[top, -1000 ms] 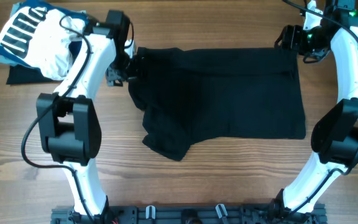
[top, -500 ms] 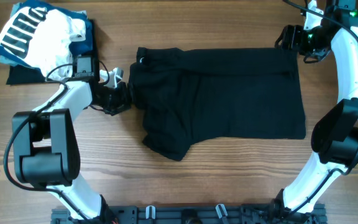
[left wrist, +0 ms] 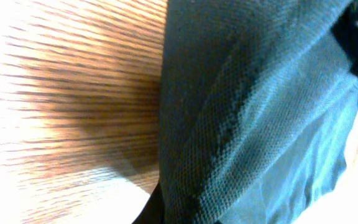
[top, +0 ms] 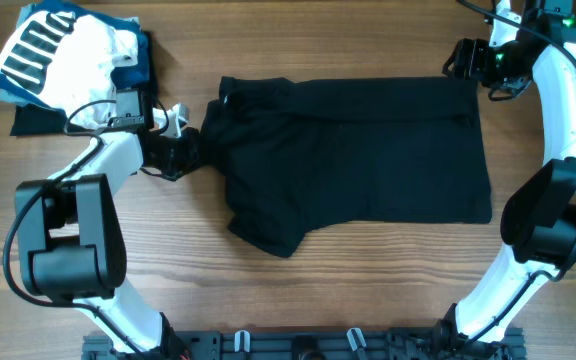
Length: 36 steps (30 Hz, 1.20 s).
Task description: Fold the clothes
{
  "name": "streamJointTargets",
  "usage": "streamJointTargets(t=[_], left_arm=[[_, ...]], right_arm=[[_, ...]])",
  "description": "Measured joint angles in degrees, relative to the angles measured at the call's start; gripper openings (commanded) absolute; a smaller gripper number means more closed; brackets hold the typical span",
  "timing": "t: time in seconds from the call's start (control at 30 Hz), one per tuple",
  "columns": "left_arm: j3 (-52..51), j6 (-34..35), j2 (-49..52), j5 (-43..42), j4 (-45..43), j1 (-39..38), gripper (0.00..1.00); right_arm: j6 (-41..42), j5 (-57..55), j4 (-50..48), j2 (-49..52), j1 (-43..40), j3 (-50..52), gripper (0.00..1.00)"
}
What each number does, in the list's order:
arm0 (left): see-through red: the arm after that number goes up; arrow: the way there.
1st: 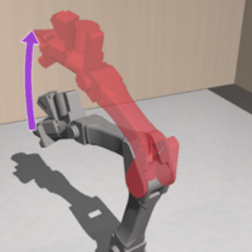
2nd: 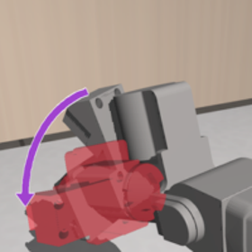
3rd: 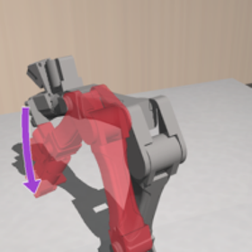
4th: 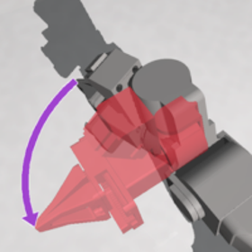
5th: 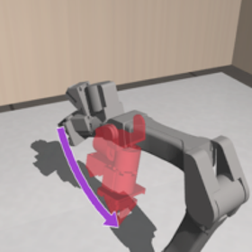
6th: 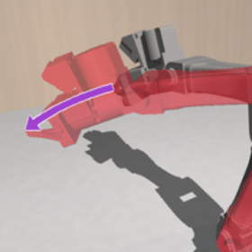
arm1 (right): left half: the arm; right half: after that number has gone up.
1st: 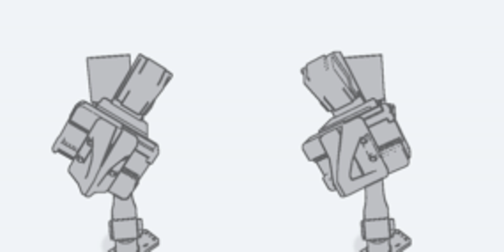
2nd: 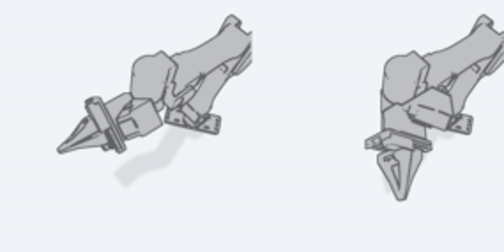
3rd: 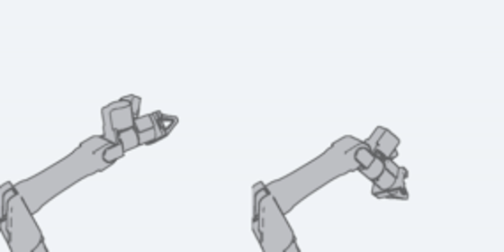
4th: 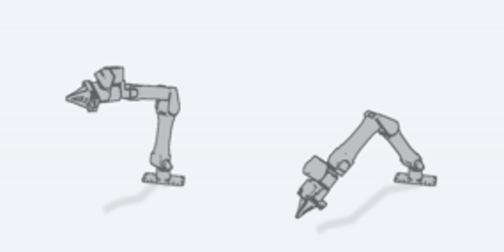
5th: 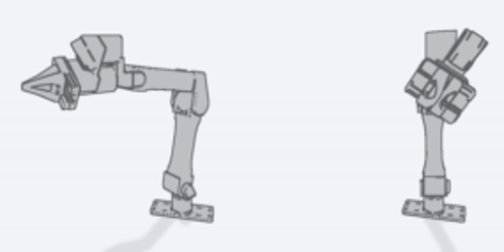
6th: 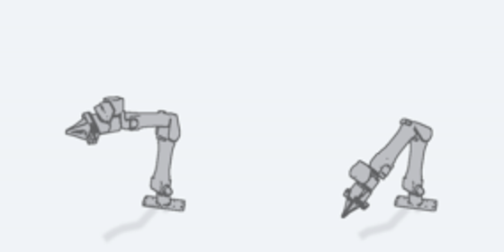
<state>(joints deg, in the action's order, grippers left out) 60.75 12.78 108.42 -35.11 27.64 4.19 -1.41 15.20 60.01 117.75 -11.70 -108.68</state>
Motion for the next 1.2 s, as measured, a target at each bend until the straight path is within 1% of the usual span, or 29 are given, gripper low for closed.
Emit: streamJointTargets(t=[0.1, 0.2, 0.23, 0.27, 0.3, 0.33, 0.37, 0.4, 0.47, 0.5, 0.6, 0.67, 0.7, 0.73, 0.77, 0.8, 0.83, 0.9, 0.93, 1.0, 1.03, 1.07, 1.13, 1.2], left_arm=[[4.02, 0.20, -3.26, 7.76, 6.54, -0.35, 0.04], [8.00, -0.85, -10.38, 17.77, 8.72, -3.67, 0.04], [8.52, -1.60, -11.91, 22.12, 9.31, -7.13, 0.13], [8.61, -1.99, -12.13, 24.55, 9.44, -10.51, 0.38], [8.61, -2.38, -11.87, 27.04, 9.70, -13.51, 0.82], [8.61, -2.58, -11.06, 31.26, 9.70, -18.14, 1.00], [8.61, -3.02, -9.79, 34.12, 9.79, -22.01, 1.00], [8.61, -3.08, -8.55, 36.50, 9.77, -24.24, 1.00], [8.61, -3.04, -5.86, 41.00, 9.94, -27.23, 1.00], [8.61, -2.97, -5.53, 41.99, 10.12, -27.52, 1.00], [8.74, -0.42, -8.20, 44.52, 11.69, -25.90, 1.00], [9.40, 3.28, -14.73, 45.27, 13.97, -22.86, 0.97], [9.99, 7.15, -18.93, 45.57, 16.65, -20.15, 0.94], [10.34, 9.40, -20.13, 45.38, 18.03, -18.58, 0.88], [10.25, 13.75, -20.85, 44.59, 19.52, -16.11, 0.73], [9.70, 16.09, -20.76, 44.19, 19.32, -14.78, 0.62], [7.56, 19.50, -20.76, 42.97, 17.84, -13.09, 0.54], [2.34, 23.28, -20.52, 39.76, 13.27, -11.17, 0.47], [-0.20, 24.35, -20.33, 38.07, 10.38, -10.62, 0.47], [-5.38, 26.23, -20.00, 33.79, 4.55, -10.16, 0.55], [-6.36, 26.56, -19.89, 32.87, 3.04, -10.16, 0.65], [-7.96, 27.21, -19.52, 31.63, -0.20, -10.16, 0.70], [-9.16, 27.45, -18.08, 30.91, -2.75, -10.08, 0.72], [-9.77, 27.69, -14.93, 30.45, -7.39, -9.99, 0.72]], right_arm=[[0.26, 0.00, -0.02, 0.00, 0.00, 0.00, 0.84], [0.72, 0.00, -0.04, 0.00, 0.00, 0.00, 0.84], [0.90, 0.00, -0.02, 0.00, 0.00, 0.00, 0.85], [0.96, 0.00, -0.02, 0.00, 0.00, 0.00, 0.85], [1.11, 0.00, 0.04, 0.00, -0.02, 0.00, 0.85], [1.14, 0.00, 0.15, 0.00, 0.00, 0.00, 0.85], [1.14, 0.00, 0.22, 0.00, 0.00, 0.00, 0.86], [1.14, 0.00, 0.24, 0.00, 0.00, 0.00, 0.85], [1.14, 0.00, 0.33, 0.00, 0.00, 0.00, 0.85], [1.14, 0.00, 0.37, 0.00, 0.00, 0.00, 0.86], [1.14, 0.00, 0.42, 0.00, 0.00, 0.00, 0.86], [1.14, 0.00, 0.42, 0.00, 0.00, 0.00, 0.86], [1.14, 0.00, 0.39, 0.00, 0.00, 0.00, 0.86], [1.14, 0.00, 0.39, 0.00, 0.00, 0.00, 0.86], [1.14, 0.00, 0.39, 0.00, 0.00, 0.00, 0.86], [1.14, 0.00, 0.37, 0.00, 0.00, 0.00, 0.86], [1.14, 0.00, 0.35, 0.00, 0.00, 0.00, 0.87], [1.14, 0.00, 0.17, 0.00, -0.02, 0.00, 0.87], [1.14, 0.00, 0.15, 0.00, 0.00, 0.00, 0.87], [1.14, 0.00, 0.13, 0.00, 0.00, 0.00, 0.86], [1.14, 0.00, 0.15, 0.00, 0.00, 0.00, 0.87], [1.14, 0.00, 0.15, 0.00, 0.00, 0.00, 0.87], [1.14, 0.00, 0.17, 0.00, 0.00, 0.00, 0.87], [1.14, 0.00, 0.28, 0.00, 0.00, 0.00, 0.87]])
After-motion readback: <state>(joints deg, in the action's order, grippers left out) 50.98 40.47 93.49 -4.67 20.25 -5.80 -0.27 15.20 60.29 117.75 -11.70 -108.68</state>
